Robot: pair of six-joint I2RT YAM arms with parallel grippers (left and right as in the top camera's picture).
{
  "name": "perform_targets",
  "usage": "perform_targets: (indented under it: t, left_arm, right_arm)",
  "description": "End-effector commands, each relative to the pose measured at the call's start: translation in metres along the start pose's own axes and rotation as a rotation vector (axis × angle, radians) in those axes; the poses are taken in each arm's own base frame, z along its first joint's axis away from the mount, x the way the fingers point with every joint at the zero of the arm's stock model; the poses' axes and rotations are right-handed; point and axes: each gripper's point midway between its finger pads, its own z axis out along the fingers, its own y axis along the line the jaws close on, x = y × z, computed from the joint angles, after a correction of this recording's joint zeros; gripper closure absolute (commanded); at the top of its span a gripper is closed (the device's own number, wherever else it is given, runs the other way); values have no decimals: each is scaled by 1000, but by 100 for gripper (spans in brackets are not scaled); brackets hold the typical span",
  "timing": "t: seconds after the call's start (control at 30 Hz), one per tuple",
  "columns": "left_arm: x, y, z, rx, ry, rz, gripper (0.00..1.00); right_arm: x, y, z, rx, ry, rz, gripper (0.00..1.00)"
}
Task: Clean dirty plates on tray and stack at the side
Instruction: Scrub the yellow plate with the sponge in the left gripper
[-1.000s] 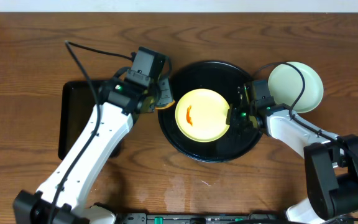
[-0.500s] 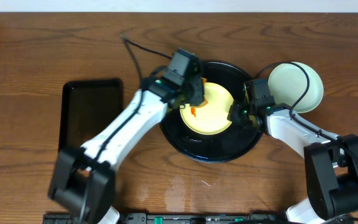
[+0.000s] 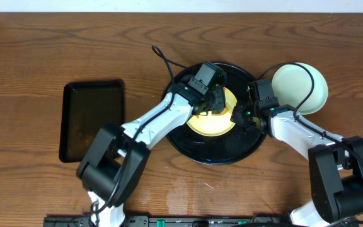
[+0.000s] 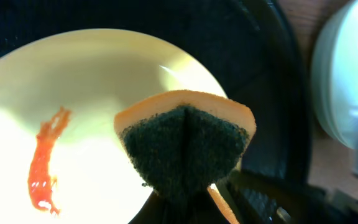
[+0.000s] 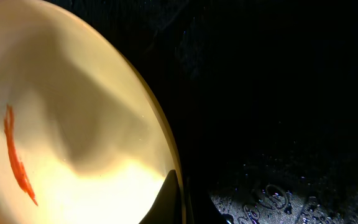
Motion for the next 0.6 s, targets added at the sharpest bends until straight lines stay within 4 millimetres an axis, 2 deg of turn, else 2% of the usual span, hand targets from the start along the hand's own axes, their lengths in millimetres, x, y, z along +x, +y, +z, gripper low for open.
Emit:
perform_targets:
  t: [0.0,0.3,0.43,0.57]
  left_arm:
    - [5,22,20,-47,30,-63,92]
    - [9,64,43,-150,70,-92,92]
    - [2,91,36,-269,42,-15,93]
    - [-8,114,17,-390,3,39,92]
  right_arm:
    - [-1,-6,4,44,-9,7,99]
    - [0,-7,4,45,-8,7,99]
    - [0,-7,4,47,-6,8,99]
    - [0,-7,4,47,-6,8,99]
